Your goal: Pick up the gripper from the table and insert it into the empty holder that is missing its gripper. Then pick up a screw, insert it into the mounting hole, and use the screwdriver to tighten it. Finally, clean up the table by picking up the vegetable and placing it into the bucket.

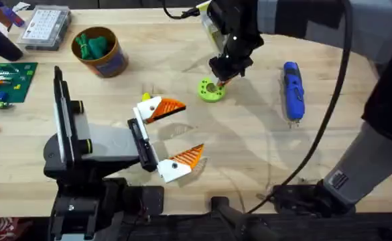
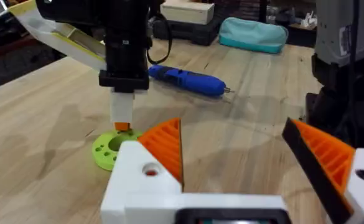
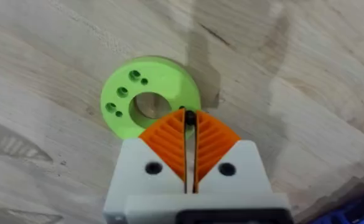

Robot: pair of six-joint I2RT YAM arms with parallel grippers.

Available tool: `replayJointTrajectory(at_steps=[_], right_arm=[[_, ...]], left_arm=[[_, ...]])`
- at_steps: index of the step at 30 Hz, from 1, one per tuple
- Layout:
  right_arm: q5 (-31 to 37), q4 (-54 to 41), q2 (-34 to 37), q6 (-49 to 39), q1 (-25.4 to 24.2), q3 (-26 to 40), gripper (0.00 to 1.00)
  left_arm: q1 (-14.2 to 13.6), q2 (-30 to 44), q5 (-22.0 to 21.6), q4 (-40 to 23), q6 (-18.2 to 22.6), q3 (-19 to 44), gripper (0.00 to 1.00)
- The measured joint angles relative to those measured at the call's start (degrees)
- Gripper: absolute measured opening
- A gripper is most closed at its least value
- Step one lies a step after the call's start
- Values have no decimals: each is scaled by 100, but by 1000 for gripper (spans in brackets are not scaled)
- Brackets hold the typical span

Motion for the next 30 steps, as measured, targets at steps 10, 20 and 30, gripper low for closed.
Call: replayJointTrajectory(at_steps=[10, 20, 30], right_arm=[[-2, 3, 0, 17, 0, 0, 4], [-1, 3, 0, 17, 0, 0, 4], [-2, -132, -3, 17, 1, 299, 4]], left_arm=[[0, 0, 0, 0, 0, 0, 987], [0, 0, 0, 0, 0, 0, 986], [0, 0, 0, -1, 0, 0, 986]])
